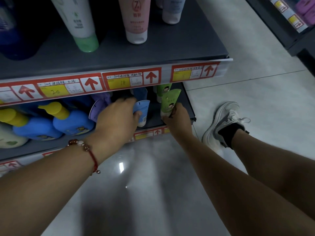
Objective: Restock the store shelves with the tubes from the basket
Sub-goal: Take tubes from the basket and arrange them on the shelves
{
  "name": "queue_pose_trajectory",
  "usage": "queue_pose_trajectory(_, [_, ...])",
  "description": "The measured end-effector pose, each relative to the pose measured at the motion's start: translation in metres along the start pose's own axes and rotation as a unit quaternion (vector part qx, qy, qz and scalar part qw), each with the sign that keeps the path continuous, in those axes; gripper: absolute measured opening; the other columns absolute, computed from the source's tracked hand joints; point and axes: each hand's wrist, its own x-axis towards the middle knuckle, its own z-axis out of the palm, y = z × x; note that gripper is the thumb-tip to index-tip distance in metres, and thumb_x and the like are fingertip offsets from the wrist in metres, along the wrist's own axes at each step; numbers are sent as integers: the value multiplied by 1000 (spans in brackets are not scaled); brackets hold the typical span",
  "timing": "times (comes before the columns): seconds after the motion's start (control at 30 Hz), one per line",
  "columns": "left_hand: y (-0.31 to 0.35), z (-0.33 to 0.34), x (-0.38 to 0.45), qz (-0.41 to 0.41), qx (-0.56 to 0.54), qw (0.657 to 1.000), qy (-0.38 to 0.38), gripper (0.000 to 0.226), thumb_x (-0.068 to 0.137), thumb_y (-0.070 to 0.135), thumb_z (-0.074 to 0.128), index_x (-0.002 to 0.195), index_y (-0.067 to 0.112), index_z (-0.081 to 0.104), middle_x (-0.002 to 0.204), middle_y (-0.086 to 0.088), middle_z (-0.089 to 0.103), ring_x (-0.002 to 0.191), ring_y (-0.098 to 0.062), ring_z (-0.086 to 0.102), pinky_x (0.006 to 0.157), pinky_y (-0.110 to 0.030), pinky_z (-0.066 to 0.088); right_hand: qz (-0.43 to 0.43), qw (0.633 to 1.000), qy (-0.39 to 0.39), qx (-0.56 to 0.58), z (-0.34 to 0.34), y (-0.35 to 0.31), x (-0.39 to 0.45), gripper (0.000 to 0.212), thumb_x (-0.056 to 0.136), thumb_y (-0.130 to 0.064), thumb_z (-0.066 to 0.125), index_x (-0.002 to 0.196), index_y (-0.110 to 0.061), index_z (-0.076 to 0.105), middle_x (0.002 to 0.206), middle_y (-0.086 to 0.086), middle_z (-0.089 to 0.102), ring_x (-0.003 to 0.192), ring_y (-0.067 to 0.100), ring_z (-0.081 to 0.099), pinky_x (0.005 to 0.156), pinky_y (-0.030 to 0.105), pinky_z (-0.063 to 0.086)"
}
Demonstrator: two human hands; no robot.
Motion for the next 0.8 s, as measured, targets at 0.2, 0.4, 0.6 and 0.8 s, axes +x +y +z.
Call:
queue_pose_trajectory(0.2, [-3,3,-2,-7,-41,999,9,15,96,26,59,104,13,60,97,-9,66,86,-28,62,61,-31,44,20,999,0,36,-6,-4,-2,56,68,-25,83,113,-16,52,110,2,58,97,18,60,80,39,56])
queue_pose_trajectory(0.4, [-4,-10,-9,-70,-173,982,4,11,96,27,60,100,16,61,86,0,62,78,-17,58,60,-28,42,-85,995,42,28,-29,-11,-69,42,84,-21,68,122,-14,53,115,1,54,102,12,51,89,33,49])
queue_pose_trajectory(0.6, [-4,-24,-26,-115,-331,937,-20,9,97,29,60,105,25,60,88,16,59,84,1,58,66,-16,45,-69,966,-212,132,-15,-42,-96,38,83,-17,73,118,-22,59,102,-10,67,91,3,64,76,20,49])
queue_pose_trajectory(0.8, [-7,-14,-47,-149,-420,886,-127,54,78,31,82,124,22,56,109,7,67,100,-7,64,79,-22,52,-51,945,-265,182,0,-60,-98,45,75,-19,82,117,-18,65,107,-4,73,97,5,69,85,29,58])
